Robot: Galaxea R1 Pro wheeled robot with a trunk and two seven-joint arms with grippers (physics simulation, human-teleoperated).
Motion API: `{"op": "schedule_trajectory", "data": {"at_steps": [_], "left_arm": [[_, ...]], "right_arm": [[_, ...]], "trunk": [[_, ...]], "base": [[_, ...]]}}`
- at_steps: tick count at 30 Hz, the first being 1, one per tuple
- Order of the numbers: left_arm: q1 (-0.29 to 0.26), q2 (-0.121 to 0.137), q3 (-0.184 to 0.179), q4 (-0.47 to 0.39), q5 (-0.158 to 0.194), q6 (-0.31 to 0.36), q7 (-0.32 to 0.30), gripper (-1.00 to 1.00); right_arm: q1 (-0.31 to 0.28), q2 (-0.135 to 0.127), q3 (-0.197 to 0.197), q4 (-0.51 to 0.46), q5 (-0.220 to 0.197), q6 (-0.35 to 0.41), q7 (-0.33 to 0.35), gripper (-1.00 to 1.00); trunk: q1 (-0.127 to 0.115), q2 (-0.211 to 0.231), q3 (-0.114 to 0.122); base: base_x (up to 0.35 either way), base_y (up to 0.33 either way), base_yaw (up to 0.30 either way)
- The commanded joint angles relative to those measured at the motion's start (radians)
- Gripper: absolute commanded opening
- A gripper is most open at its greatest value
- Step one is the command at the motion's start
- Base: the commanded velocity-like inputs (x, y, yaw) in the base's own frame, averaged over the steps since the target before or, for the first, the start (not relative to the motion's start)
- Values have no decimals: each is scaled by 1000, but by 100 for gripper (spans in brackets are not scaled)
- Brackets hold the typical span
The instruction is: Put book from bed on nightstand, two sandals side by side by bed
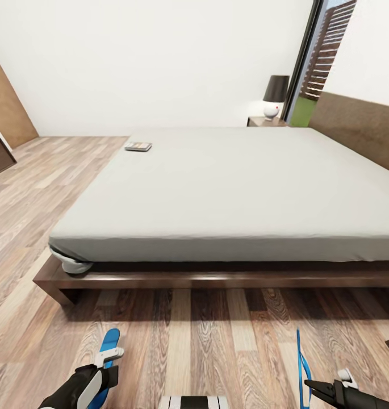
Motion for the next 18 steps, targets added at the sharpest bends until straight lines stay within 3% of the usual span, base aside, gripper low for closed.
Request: {"op": "schedule_trajectory", "data": {"at_steps": [1,11,14,15,16,18], "left_arm": [[0,0,-3,-2,10,5,6,-100],[0,12,-1,-4,11,-19,6,-100],[0,10,-2,-4,11,-19,6,-100],[0,10,-2,-4,11,-19,6,-100],[0,10,-2,-4,11,-19,6,-100],[0,10,-3,-4,11,-19,5,-100]], "right_arm": [[-1,-1,2,0,-7,9,1,-100],[-1,0,-7,0,-7,9,0,-100],[-3,0,-61,-2,-7,22,-1,-100],[-4,0,-89,-10,-7,50,-3,-100],[-4,1,-137,-77,-7,119,-6,-100],[-4,2,-160,-98,-6,132,-8,-100]], "trunk": [[0,-1,-5],[5,-3,-43],[6,-4,-55],[6,-4,-59],[7,-4,-63],[8,-5,-70]], "base": [[0,0,0],[0,0,0],[0,0,0],[0,0,0],[0,0,0],[0,0,0]]}}
